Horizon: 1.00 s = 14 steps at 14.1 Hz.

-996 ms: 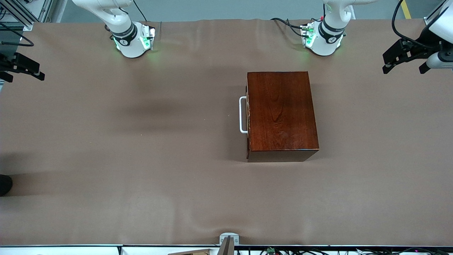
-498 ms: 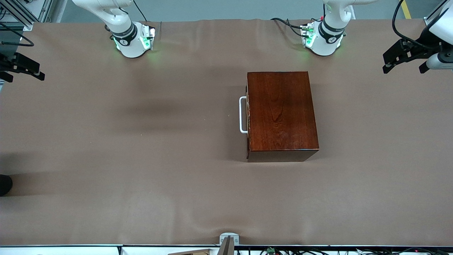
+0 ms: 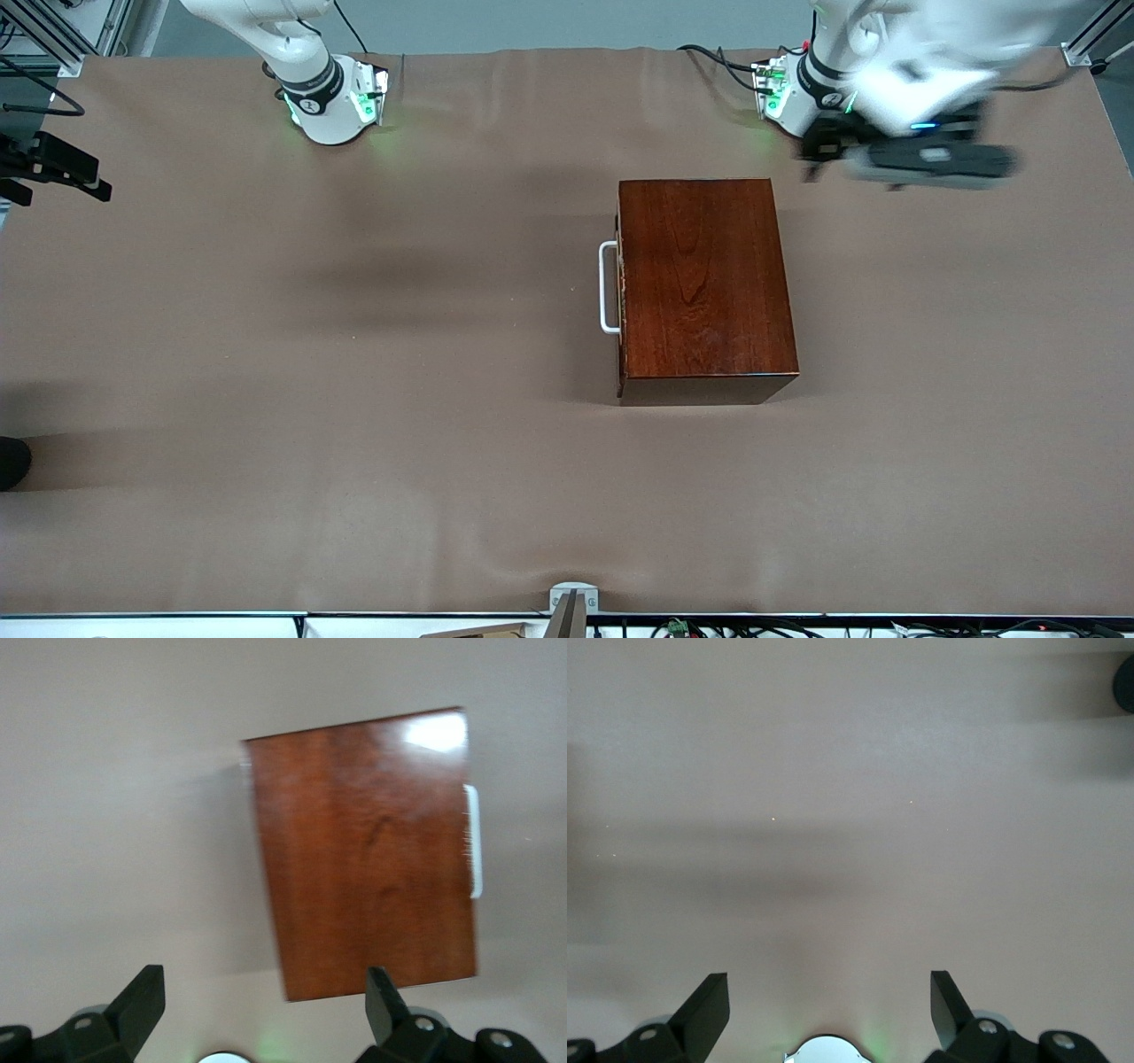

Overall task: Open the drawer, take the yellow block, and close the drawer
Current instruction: 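Move the left gripper to the white drawer handle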

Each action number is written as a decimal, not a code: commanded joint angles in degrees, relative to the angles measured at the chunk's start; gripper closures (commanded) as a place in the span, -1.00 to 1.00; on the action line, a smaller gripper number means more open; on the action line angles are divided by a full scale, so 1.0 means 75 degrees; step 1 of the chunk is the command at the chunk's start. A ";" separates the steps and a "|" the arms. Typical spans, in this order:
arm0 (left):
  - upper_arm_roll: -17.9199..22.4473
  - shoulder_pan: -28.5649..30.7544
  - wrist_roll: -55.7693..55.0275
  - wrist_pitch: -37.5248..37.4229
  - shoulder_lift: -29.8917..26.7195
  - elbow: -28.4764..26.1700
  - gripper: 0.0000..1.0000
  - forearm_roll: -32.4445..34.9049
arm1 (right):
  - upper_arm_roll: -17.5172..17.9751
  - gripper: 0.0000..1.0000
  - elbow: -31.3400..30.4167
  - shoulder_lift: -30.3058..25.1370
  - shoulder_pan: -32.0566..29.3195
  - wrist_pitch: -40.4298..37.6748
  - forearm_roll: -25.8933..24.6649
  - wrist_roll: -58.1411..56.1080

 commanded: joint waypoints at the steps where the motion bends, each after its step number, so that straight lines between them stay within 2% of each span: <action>1: -0.0115 -0.1077 -0.0338 -0.0046 0.1113 0.0904 -1.00 0.0474 | -0.0002 -1.00 -0.0006 -0.0088 0.0024 -0.0025 -0.0034 0.0023; 3: -0.0057 -0.2096 -0.1155 0.0257 0.1676 0.1162 -1.00 0.0896 | -0.0002 -1.00 -0.0007 -0.0088 0.0012 -0.0025 -0.0034 0.0023; 6: 0.0281 -0.3503 -0.2339 0.0738 0.2800 0.1759 -1.00 0.0956 | -0.0002 -1.00 -0.0006 -0.0088 0.0035 -0.0025 -0.0069 0.0023; 8: 0.1110 -0.4591 -0.3054 0.1089 0.3399 0.2006 -1.00 0.0956 | -0.0002 -1.00 -0.0006 -0.0088 0.0035 -0.0025 -0.0057 0.0023; 11: 0.3159 -0.6618 -0.3503 0.1302 0.4172 0.2264 -1.00 0.0933 | -0.0002 -1.00 -0.0006 -0.0088 0.0035 -0.0025 -0.0069 0.0023; 12: 0.3560 -0.6937 -0.3491 0.1336 0.4372 0.2323 -1.00 0.0932 | -0.0002 -1.00 -0.0018 -0.0088 0.0024 -0.0025 -0.0069 0.0023; 14: 0.3751 -0.7023 -0.3514 0.1348 0.4736 0.2335 -1.00 0.0944 | -0.0002 -1.00 -0.0018 -0.0088 0.0047 -0.0025 -0.0069 0.0035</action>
